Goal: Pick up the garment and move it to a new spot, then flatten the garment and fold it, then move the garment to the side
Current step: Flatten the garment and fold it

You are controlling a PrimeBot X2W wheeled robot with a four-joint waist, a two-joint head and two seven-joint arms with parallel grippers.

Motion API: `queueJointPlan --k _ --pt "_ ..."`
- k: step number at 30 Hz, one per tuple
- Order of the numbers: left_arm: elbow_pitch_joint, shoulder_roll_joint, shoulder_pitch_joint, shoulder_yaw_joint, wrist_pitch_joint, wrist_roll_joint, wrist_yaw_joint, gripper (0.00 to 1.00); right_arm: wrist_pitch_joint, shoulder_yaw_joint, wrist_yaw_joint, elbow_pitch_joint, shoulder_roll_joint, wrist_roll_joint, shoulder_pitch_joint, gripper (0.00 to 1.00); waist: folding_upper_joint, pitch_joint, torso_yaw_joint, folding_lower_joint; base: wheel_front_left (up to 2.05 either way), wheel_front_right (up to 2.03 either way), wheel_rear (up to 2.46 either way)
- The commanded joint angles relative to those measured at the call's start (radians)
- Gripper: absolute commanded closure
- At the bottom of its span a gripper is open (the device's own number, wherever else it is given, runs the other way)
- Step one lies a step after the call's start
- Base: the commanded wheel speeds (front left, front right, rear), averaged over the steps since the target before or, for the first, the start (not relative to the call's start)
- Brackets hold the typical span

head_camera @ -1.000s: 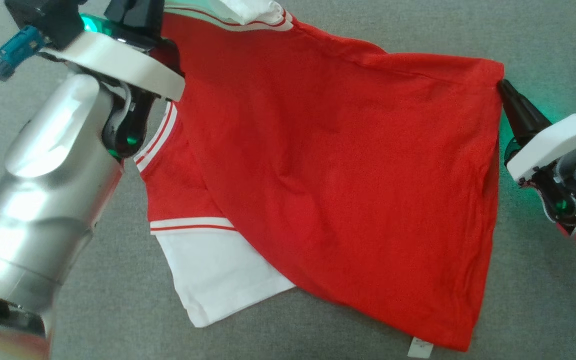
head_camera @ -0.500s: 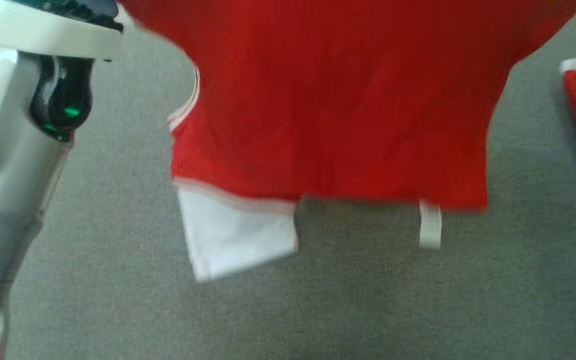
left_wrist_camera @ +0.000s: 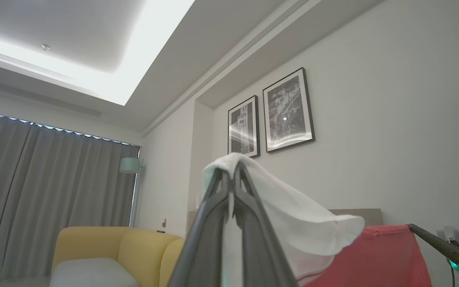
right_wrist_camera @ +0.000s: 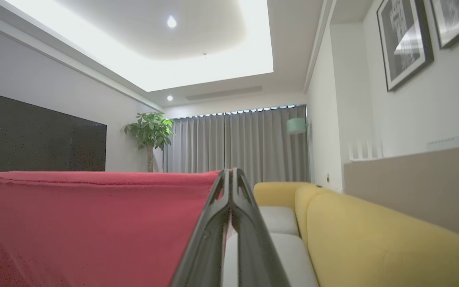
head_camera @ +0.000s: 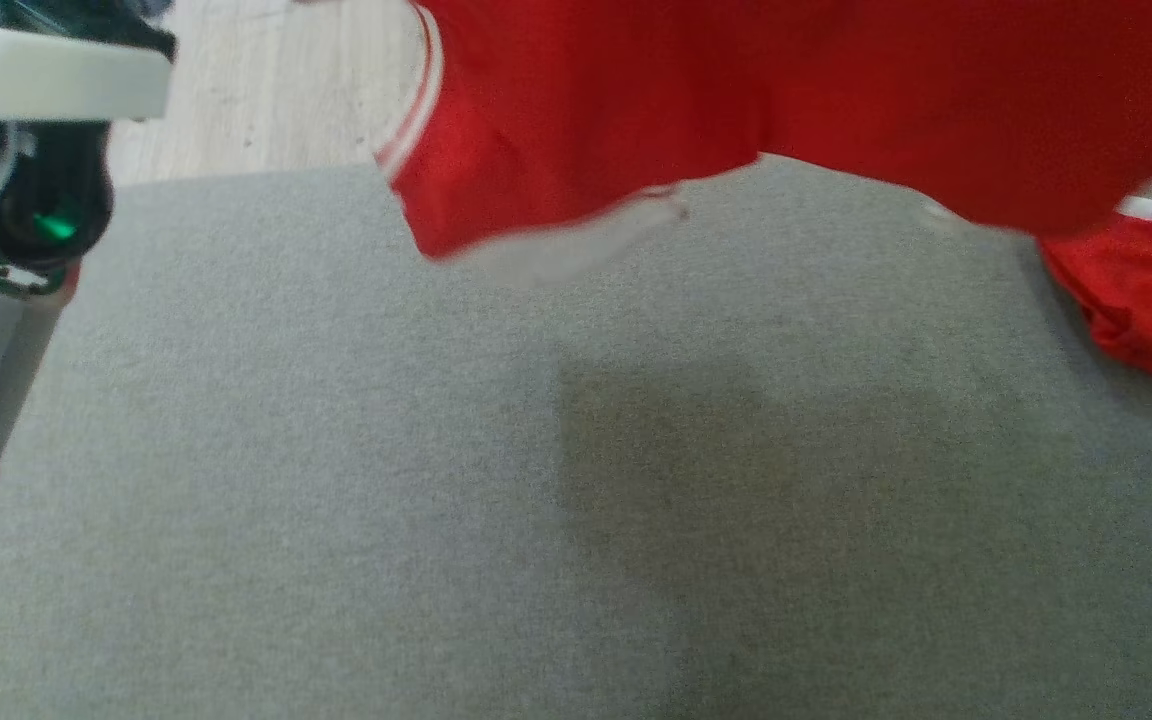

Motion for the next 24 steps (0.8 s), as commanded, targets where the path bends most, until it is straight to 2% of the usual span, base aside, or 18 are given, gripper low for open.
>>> queueJointPlan --k 1,5,8,13,18,21,24 --pt "-0.029 0.054 -0.062 0.065 0.001 -0.01 0.014 1.0 -0.006 -0.027 0.007 -0.026 -0.042 -0.016 0.013 1.0 -0.0001 -0.006 -0.008 0.0001 0.0 0.0 0.0" --pt "-0.043 0.055 -0.096 0.077 0.024 -0.023 0.031 1.0 0.004 -0.056 0.007 -0.038 -0.036 -0.065 -0.013 1.0 -0.0001 -0.012 -0.02 0.0001 0.0 0.0 0.0" --pt "0.003 0.046 -0.129 0.068 0.057 -0.032 0.033 1.0 0.05 -0.026 0.007 -0.024 0.005 -0.091 -0.057 1.0 -0.0001 -0.001 -0.027 0.0001 0.0 0.0 0.0" --pt "0.148 -0.002 -0.181 0.059 0.077 -0.056 0.031 1.0 0.122 0.038 0.007 0.065 0.125 -0.159 -0.153 1.0 -0.0001 0.067 -0.025 0.0001 0.0 0.0 0.0" --pt "0.334 -0.045 -0.266 0.04 0.023 0.012 0.033 1.0 0.157 0.069 0.007 0.231 0.272 -0.214 -0.259 1.0 -0.0001 0.16 -0.013 0.0001 0.0 0.0 0.0" --pt "0.398 -0.062 -0.319 0.044 -0.001 0.04 0.036 1.0 0.16 0.072 0.007 0.284 0.312 -0.237 -0.321 1.0 -0.0001 0.204 -0.009 0.0001 0.0 0.0 0.0" --pt "0.472 -0.086 -0.41 0.05 -0.025 0.074 0.02 1.0 0.13 0.05 0.007 0.368 0.356 -0.275 -0.427 1.0 -0.0001 0.264 -0.004 0.0001 0.0 0.0 0.0"
